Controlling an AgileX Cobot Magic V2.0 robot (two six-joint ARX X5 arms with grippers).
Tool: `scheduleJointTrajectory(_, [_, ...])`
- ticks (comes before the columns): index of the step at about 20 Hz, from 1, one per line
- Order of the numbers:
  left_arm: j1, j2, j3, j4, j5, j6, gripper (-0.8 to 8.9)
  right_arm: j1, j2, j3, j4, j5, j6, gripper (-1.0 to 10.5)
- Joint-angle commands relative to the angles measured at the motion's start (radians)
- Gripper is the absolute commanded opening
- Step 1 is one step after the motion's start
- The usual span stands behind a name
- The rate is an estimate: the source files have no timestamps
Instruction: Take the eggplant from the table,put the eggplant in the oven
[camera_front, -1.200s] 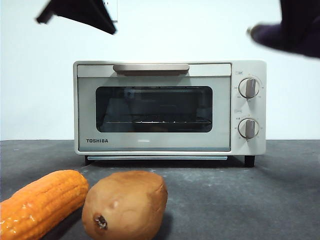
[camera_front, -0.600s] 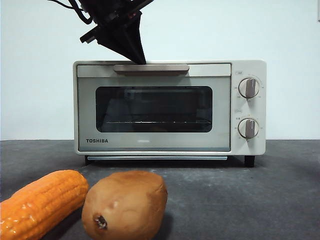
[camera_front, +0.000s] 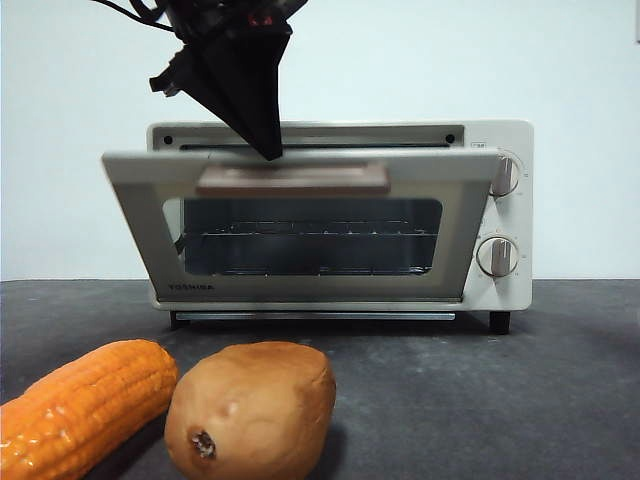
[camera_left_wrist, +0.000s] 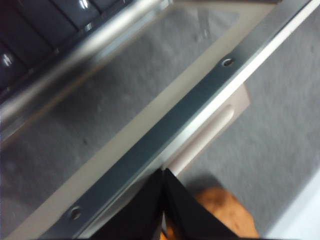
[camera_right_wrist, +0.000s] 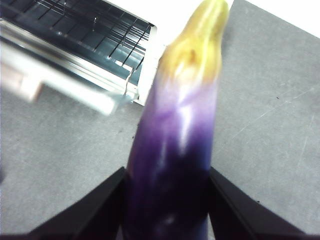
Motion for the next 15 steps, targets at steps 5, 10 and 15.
scheduleJointTrajectory(5, [-0.054, -0.085, 0.016, -0.044, -0.005, 0.009, 0.04, 0.011, 0.005, 0.014, 0.055, -0.190, -0.108, 1.3])
scheduleJointTrajectory(10, [-0.003, -0.214, -0.116, 0.063, -0.084, -0.044, 0.04, 0.011, 0.022, 0.014, 0.130, -0.375, -0.181, 1.3])
scheduleJointTrajectory(15, [0.108, -0.434, -0.444, 0.310, -0.127, -0.154, 0.04, 0.011, 0.127, 0.014, 0.188, -0.428, -0.250, 1.3])
